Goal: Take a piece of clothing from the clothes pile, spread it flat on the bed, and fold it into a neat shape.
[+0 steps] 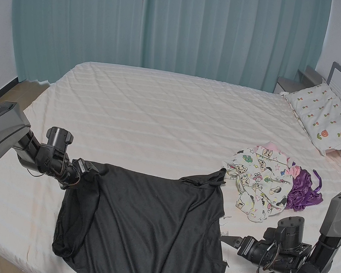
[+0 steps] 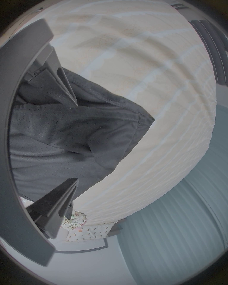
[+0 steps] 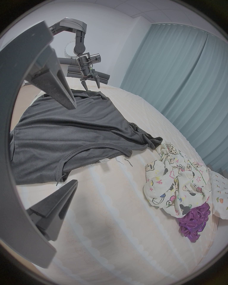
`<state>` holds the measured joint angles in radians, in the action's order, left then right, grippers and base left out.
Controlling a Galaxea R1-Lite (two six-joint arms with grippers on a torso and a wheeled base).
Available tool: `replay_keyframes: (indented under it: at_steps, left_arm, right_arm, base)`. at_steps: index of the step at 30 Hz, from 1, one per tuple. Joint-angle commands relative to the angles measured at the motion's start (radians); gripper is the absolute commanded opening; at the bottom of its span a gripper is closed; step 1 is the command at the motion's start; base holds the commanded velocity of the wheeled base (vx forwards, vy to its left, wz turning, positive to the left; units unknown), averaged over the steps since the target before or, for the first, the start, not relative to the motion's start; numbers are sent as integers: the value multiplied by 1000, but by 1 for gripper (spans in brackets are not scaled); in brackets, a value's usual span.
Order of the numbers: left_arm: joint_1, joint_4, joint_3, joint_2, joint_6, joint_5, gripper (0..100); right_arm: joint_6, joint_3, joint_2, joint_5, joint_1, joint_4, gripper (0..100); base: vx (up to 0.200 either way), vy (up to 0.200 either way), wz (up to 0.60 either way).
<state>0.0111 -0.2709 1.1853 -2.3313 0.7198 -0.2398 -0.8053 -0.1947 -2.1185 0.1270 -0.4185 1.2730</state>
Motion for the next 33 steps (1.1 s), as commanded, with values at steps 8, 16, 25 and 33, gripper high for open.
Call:
replay_keyframes:
  at_steps: [8, 16, 25, 33]
  left_arm:
    - [4, 10, -1, -8, -53, 17, 100]
    - [-13, 5, 10, -30, -53, 19, 100]
    - [-5, 9, 111, -112, -65, 114, 0]
    - [-33, 10, 175, -111, -56, 152, 0]
  right_arm:
    - [0, 0, -1, 0, 0, 0, 100]
    - [0, 0, -1, 0, 0, 0, 100]
    - [0, -2, -1, 2, 3, 0, 100]
    - [-2, -5, -3, 3, 4, 0, 100]
  base:
    - [0, 0, 0]
    - [0, 0, 0]
    - [0, 0, 0]
    - [0, 0, 0]
